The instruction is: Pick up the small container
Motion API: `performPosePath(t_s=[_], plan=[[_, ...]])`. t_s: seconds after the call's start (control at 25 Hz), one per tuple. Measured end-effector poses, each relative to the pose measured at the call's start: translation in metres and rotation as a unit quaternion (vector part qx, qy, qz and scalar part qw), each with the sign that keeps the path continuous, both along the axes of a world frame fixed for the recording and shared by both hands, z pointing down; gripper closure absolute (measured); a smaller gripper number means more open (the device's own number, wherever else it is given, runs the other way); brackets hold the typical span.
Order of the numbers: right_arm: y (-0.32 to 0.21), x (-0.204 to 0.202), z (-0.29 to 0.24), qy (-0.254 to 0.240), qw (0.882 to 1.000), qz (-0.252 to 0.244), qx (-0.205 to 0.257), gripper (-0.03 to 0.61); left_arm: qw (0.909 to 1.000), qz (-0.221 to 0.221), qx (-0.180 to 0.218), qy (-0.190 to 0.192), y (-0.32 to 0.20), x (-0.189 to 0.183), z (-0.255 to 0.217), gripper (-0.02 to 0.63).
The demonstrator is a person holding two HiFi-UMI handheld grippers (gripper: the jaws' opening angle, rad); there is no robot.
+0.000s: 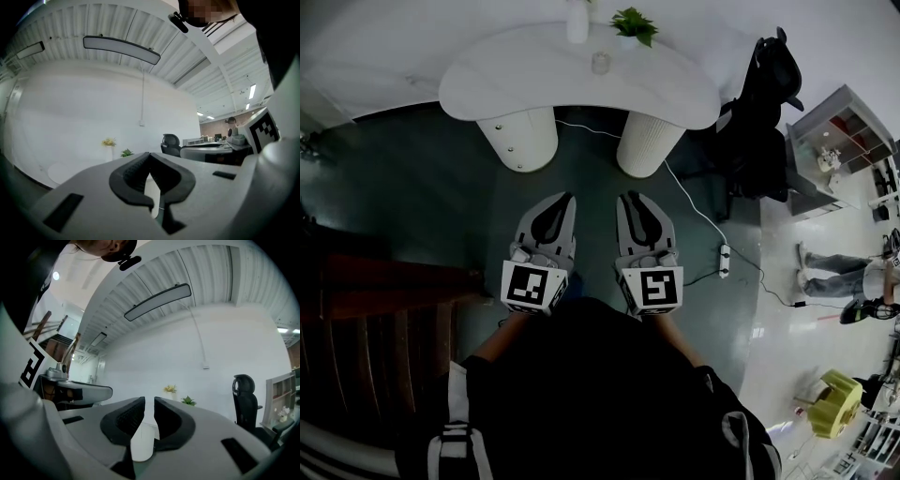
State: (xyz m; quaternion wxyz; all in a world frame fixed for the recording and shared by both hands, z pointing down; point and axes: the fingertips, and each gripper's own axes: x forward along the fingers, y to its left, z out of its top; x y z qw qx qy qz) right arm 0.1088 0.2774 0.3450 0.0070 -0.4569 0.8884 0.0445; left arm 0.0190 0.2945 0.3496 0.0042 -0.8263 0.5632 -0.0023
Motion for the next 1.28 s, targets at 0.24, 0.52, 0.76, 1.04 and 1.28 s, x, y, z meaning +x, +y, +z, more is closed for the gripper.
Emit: performPosePath(t_s=[0.24,0.52,0.76,1.04,1.28], plan=[[-0.061,-0.027,0.013,0.016,1.000,0.010,-0.009,0.459,0.9997,0.005,-0.026,0.004,-0.063,-0.027,0.007,0.606],[-0.130,-0.058,0.024,0.033,0.999,0.026,-0.030,0.425,0.9991,0.029,-0.031,-0.001,-0.138,-0.054,0.008,0.606],[-0.177,-0.075,0.031,0.031,0.998,0.046,-0.041,0.423,0.9978,0.050,-0.043,0.004,-0.186,-0.072,0.014,0.606],[-0.221,-0.090,0.041,0.021,0.996,0.065,-0.062,0.423,0.9956,0.077,-0.054,0.005,-0.227,-0.084,0.022,0.606],[-0.245,-0.098,0.042,0.023,0.995,0.076,-0.061,0.422,0.9944,0.088,-0.058,0.004,-0.251,-0.092,0.026,0.606]])
